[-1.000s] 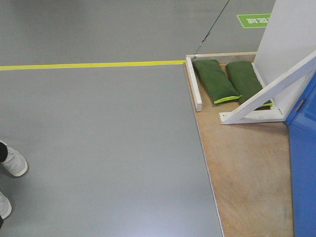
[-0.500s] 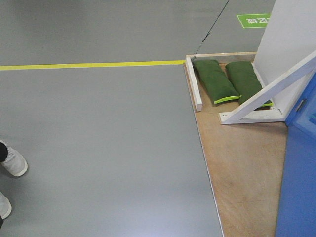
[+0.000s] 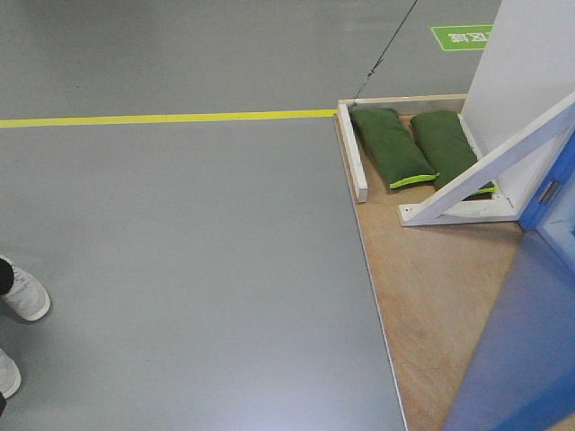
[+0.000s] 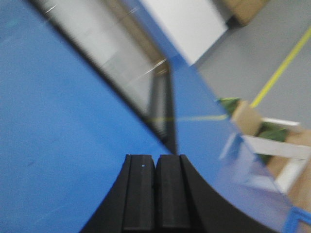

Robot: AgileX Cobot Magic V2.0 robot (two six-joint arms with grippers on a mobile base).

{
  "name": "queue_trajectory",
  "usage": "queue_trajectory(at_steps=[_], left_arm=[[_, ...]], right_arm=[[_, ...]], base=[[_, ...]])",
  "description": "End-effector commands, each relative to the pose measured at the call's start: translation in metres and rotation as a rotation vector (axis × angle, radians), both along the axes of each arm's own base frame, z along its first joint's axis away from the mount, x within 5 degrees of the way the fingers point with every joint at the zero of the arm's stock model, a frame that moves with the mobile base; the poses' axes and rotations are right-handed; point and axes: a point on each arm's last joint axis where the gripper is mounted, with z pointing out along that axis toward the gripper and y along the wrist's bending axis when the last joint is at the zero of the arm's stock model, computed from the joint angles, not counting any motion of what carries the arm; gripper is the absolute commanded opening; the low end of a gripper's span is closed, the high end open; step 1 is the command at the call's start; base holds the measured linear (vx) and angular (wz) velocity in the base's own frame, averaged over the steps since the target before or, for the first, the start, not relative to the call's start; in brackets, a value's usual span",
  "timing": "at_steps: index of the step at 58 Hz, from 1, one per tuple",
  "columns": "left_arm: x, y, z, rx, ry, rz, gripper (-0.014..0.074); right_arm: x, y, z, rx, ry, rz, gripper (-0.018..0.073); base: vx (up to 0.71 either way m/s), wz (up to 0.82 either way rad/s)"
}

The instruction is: Move to blue door and open it

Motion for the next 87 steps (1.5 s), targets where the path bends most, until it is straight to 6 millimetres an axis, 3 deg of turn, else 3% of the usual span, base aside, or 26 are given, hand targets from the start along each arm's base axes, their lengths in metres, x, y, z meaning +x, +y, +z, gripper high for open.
queue_trajectory(at_steps=[1, 26, 48, 87], left_arm=[[-0.001, -0.001, 0.017, -0.009, -0.123, -0.011, 0.0073], [-0.001, -0.001, 0.017, -0.009, -0.123, -0.011, 0.0073], [-0.001, -0.001, 0.017, -0.009, -0.123, -0.011, 0.0073], [-0.001, -0.001, 0.017, -0.009, -0.123, -0.011, 0.0073]], right_arm=[[0.002, 0.040, 0.019, -0.077, -0.091, 0.159, 0.0012], [0.031, 0.085, 0.018, -0.047, -0.107, 0.543, 0.0012], [0.072, 0.086, 0.011, 0.024, -0.127, 0.678, 0.0012], [0.113, 0.110, 0.000, 0.134, -0.138, 0.880, 0.0012]], base=[[0.00, 0.00], [0.00, 0.00], [0.00, 0.00], [0.00, 0.00]])
